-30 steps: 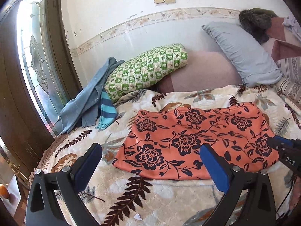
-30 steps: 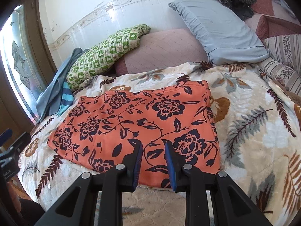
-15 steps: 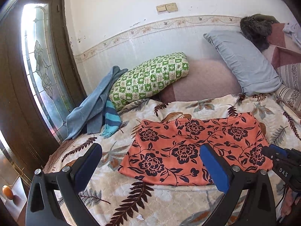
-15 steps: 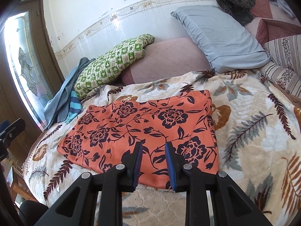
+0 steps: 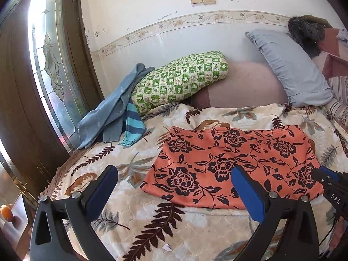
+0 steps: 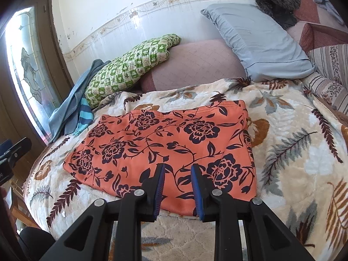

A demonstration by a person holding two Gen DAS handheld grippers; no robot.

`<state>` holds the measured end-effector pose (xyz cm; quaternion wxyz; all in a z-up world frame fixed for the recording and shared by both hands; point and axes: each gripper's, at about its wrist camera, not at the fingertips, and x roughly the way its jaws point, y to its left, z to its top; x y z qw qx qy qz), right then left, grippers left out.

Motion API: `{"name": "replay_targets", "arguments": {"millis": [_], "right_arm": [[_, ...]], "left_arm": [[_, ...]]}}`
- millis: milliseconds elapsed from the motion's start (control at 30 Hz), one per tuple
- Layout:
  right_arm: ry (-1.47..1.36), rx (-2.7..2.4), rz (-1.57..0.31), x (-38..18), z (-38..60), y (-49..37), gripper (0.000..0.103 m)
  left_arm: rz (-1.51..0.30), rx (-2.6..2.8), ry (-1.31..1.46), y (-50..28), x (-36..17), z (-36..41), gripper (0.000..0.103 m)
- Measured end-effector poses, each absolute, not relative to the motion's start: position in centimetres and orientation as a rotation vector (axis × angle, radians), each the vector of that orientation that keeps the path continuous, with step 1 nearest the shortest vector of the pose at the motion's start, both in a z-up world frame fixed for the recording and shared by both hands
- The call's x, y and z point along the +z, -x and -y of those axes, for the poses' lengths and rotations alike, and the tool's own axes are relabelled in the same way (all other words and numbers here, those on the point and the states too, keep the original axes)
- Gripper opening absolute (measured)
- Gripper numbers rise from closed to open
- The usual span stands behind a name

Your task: Fold small clothes

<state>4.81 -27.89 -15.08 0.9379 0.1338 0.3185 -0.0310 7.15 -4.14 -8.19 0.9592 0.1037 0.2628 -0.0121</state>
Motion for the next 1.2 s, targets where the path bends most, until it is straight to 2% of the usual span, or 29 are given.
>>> {"name": "replay_targets", "arguments": {"millis": [233, 400, 700, 900, 1100, 1133, 1167, 1200], "right_arm": [[-0.275, -0.071, -0.645, -14.9, 28.3, -4.9, 0.028], [-0.407, -0.098, -0.677, -15.7, 31.4, -5.7, 0.028], [-0.510, -0.255, -0.956, -21.6, 35.1, -8.7, 0.028], [-0.481, -0.217, -0.845, -19.8, 34.0, -8.1, 0.029], [-0.343, -0.193, -0.783, -18.2, 31.6, -8.2, 0.029], [-0.331, -0.188, -0.790, -18.2, 31.3, -8.4, 0.029], [-0.325, -0.182, -0.795, -18.2, 31.1, -8.4, 0.029], [-0.322, -0.176, -0.797, -18.3, 30.9, -8.5, 0.029]], "left_arm": [[-0.586, -0.044, -0.197, -8.7, -9.2, 3.6, 0.103], [-0.636, 0.013, -0.164, -12.9, -10.7, 1.7, 0.103], [-0.941, 0.160, 0.194, -17.8, -17.3, -8.5, 0.103], [-1.003, 0.201, 0.367, -17.9, -18.9, -12.3, 0.103], [-1.064, 0.071, 0.463, -19.5, -19.9, -10.2, 0.102], [-1.068, 0.051, 0.476, -19.9, -20.2, -9.8, 0.097], [-1.074, 0.035, 0.485, -20.2, -20.6, -9.4, 0.085], [-1.086, 0.018, 0.497, -20.7, -21.0, -9.1, 0.077]]}}
